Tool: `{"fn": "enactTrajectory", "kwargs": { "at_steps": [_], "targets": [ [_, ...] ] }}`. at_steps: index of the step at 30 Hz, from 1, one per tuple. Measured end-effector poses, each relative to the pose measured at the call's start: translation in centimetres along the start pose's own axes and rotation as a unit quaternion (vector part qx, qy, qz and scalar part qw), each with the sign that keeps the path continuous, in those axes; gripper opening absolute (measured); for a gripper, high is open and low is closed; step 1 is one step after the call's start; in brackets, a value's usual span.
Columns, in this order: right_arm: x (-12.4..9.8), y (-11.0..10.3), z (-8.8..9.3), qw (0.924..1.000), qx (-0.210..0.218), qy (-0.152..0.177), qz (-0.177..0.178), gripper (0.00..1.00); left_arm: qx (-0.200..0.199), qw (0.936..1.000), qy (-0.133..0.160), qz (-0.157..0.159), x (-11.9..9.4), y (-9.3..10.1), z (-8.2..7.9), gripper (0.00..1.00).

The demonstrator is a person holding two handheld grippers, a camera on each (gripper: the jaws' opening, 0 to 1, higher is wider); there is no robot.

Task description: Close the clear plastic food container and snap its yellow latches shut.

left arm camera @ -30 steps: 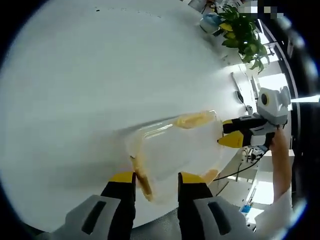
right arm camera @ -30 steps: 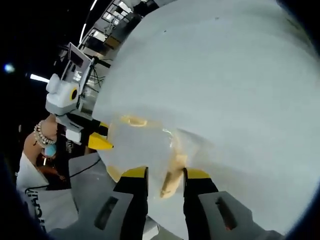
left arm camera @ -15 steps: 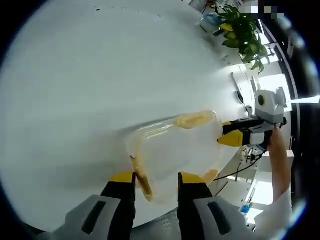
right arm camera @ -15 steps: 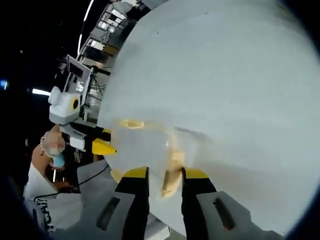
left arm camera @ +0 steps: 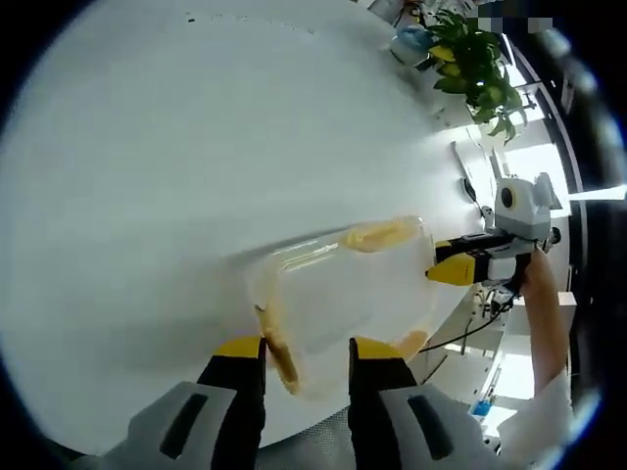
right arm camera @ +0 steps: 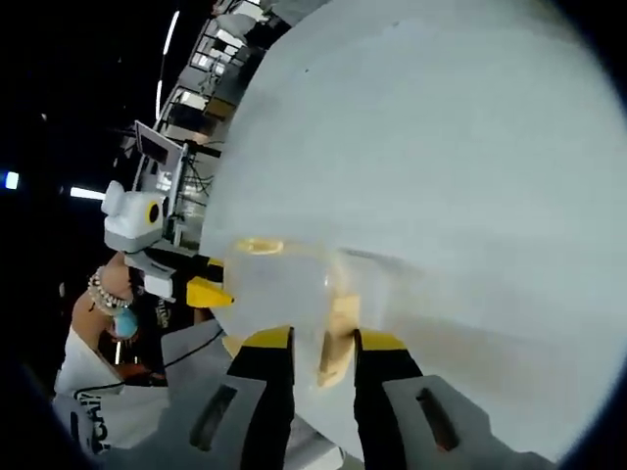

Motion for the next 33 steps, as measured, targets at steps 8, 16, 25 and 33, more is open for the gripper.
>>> {"fn": "enactTrajectory", "kwargs": {
  "at_steps": [8, 16, 25, 33],
  "targets": [
    [0.1, -0.1, 0.2, 1.0, -0.004, 0.009, 0.002, 0.19, 0.007, 1.0, 0.003, 0.004, 0.0, 0.0, -0.1, 0.27],
    [0.1, -0.1, -0.4, 0.9995, -0.023, 0.017, 0.011, 0.2, 0.034, 0.9993, 0.009, 0.012, 0.2, 0.1, -0.1, 0.3],
    [0.1, -0.3, -1.2, 0.9954, -0.083, 0.028, 0.04, 0.22, 0.098, 0.9951, 0.008, 0.01, 0.4, 0.3, -0.1, 0.34],
    [0.2, -0.3, -1.3, 0.9924, -0.103, 0.032, 0.059, 0.27, 0.148, 0.9889, 0.004, 0.017, 0.3, 0.3, 0.3, 0.37]
  ]
}}
Point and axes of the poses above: the point that each gripper's makers call its tool centre point, and the gripper's own axes: x roughly forward along the fingers, y roughly to its right, z roughly out of its underside, the point moved 6 cm from there along -x, roughly backward along the fingers, and after that the axes turned 7 degrees about z, right-handed, at the moved point
